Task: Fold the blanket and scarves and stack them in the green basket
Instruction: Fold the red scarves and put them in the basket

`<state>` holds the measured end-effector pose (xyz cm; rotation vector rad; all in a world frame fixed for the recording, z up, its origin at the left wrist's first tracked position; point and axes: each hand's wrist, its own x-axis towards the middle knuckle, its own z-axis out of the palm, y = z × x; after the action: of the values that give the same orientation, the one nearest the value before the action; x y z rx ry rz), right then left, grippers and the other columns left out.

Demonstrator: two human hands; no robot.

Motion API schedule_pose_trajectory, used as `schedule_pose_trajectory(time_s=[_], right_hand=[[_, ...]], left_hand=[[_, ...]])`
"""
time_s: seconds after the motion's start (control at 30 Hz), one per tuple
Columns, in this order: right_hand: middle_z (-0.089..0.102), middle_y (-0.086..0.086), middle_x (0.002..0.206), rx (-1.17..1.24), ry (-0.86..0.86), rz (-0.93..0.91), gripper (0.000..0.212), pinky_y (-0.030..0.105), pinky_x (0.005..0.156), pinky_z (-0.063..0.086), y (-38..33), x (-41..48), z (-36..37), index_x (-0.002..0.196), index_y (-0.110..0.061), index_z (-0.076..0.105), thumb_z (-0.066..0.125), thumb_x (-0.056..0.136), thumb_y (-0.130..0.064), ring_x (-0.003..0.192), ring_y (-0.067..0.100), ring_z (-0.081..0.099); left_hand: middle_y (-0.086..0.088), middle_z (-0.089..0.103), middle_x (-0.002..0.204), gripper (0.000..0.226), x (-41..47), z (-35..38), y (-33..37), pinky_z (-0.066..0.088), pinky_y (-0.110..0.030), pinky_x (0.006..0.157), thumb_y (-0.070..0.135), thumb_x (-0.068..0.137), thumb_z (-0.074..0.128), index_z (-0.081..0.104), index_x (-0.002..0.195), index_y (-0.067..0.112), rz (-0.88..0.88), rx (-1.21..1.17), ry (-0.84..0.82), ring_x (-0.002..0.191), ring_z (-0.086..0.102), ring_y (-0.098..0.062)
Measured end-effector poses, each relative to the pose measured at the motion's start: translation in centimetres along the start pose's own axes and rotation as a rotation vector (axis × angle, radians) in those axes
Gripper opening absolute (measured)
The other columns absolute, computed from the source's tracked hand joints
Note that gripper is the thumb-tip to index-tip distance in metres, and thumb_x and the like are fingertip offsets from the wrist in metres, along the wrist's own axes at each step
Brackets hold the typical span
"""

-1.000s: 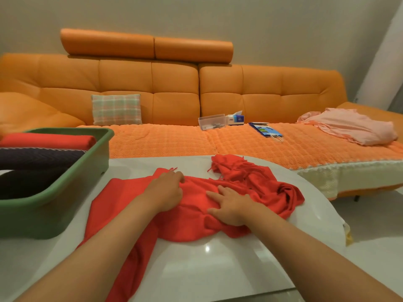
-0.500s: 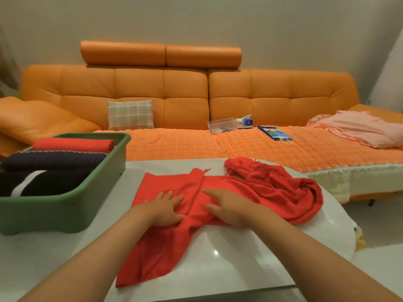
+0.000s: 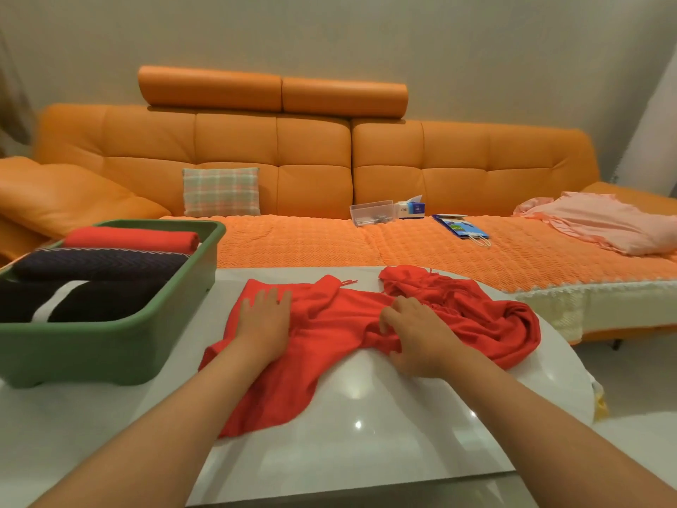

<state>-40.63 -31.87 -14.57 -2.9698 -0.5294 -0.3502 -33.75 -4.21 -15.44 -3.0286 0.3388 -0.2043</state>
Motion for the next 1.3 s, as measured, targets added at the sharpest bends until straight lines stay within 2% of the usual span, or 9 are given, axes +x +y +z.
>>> schedule_pose_trajectory(time_s=[0.1, 0.23, 0.43, 0.63, 0.73, 0.83, 0.93, 1.03, 1.3], right_hand=[[0.052, -0.001, 0.104, -0.117, -0.107, -0.040, 0.024, 0.031, 0.071, 0.028, -0.2, -0.4, 0.0, 0.106, -0.027, 0.059, 0.058, 0.083, -0.020, 0.097, 0.023, 0.052], [0.061, 0.003, 0.113, -0.172, -0.123, 0.092, 0.027, 0.036, 0.081, 0.042, 0.0, -0.4, -0.1, 0.113, -0.021, 0.060, 0.049, 0.090, -0.011, 0.107, 0.026, 0.058], [0.072, 0.000, 0.102, 0.215, 0.145, 0.376, 0.032, 0.032, 0.077, 0.046, 0.7, 0.1, -2.4, 0.091, -0.023, 0.072, 0.048, 0.080, -0.004, 0.098, 0.026, 0.063], [0.072, -0.009, 0.070, 0.576, -0.517, 0.373, 0.036, 0.018, 0.057, 0.047, 1.0, -1.4, -5.2, 0.075, -0.018, 0.075, 0.045, 0.085, -0.001, 0.063, 0.010, 0.065], [0.075, 0.003, 0.071, 0.593, -0.412, 0.381, 0.035, 0.027, 0.057, 0.049, 1.6, -1.7, -4.9, 0.066, -0.016, 0.074, 0.045, 0.081, -0.003, 0.071, 0.029, 0.071], [0.076, -0.005, 0.092, 0.302, -0.089, 0.392, 0.031, 0.029, 0.079, 0.052, 2.3, -0.7, -3.8, 0.080, -0.030, 0.077, 0.051, 0.083, -0.013, 0.089, 0.017, 0.069], [0.056, 0.000, 0.143, 0.185, -0.220, 0.369, 0.042, 0.032, 0.109, 0.039, 3.7, -0.1, -1.1, 0.134, -0.029, 0.060, 0.048, 0.093, -0.029, 0.130, 0.020, 0.052], [0.026, 0.002, 0.163, 0.132, -0.360, 0.441, 0.065, 0.048, 0.119, 0.024, 5.3, 0.3, 0.9, 0.155, -0.028, 0.029, 0.036, 0.097, -0.057, 0.148, 0.022, 0.027], [0.008, 0.002, 0.167, 0.140, -0.357, 0.443, 0.070, 0.061, 0.119, 0.004, 6.8, 3.6, 2.3, 0.156, -0.035, 0.024, 0.040, 0.095, -0.065, 0.154, 0.019, 0.002]], left_hand=[[-0.001, 0.053, 0.122, 0.034, -0.7, -1.9, 3.1, 0.039, -0.039, 0.093, 0.034, 0.086, 0.057, 0.056, 0.119, 0.027, 0.312, -0.193, 0.257, 0.117, 0.049, -0.025], [0.005, 0.050, 0.109, 0.049, -2.7, -2.3, 5.3, 0.041, -0.036, 0.087, 0.066, 0.073, 0.064, 0.055, 0.107, 0.031, 0.413, -0.199, -0.099, 0.104, 0.045, -0.018], [0.000, 0.067, 0.116, 0.023, -2.0, -3.5, 1.7, 0.041, -0.027, 0.084, 0.018, 0.093, 0.051, 0.066, 0.110, 0.023, 0.369, -0.323, -0.217, 0.105, 0.059, -0.022], [0.010, 0.068, 0.087, 0.040, -2.9, -6.6, -0.2, 0.045, -0.030, 0.085, 0.041, 0.087, 0.041, 0.076, 0.079, 0.024, 0.192, -0.428, -0.551, 0.081, 0.061, -0.011], [0.009, 0.069, 0.098, 0.035, -2.9, -6.3, 1.4, 0.041, -0.026, 0.080, 0.032, 0.099, 0.042, 0.077, 0.096, 0.027, 0.246, -0.413, -0.294, 0.087, 0.059, -0.010], [0.001, 0.060, 0.130, 0.030, -2.2, -4.2, 3.4, 0.039, -0.026, 0.100, 0.028, 0.098, 0.051, 0.065, 0.124, 0.024, 0.391, -0.355, -0.151, 0.120, 0.054, -0.017], [0.000, 0.031, 0.158, 0.057, -1.1, -1.6, 4.7, 0.024, -0.041, 0.118, 0.050, 0.098, 0.045, 0.034, 0.151, 0.031, 0.383, -0.227, -0.281, 0.147, 0.025, -0.022], [0.004, 0.007, 0.165, 0.072, 0.0, -0.3, 4.8, 0.016, -0.046, 0.121, 0.070, 0.094, 0.030, 0.008, 0.156, 0.040, 0.235, -0.070, -0.360, 0.152, 0.007, -0.027], [-0.006, 0.029, 0.158, 0.081, 3.1, 0.1, 4.9, 0.014, -0.055, 0.116, 0.080, 0.085, 0.020, 0.028, 0.151, 0.034, 0.031, 0.132, -0.264, 0.145, 0.022, -0.033]])
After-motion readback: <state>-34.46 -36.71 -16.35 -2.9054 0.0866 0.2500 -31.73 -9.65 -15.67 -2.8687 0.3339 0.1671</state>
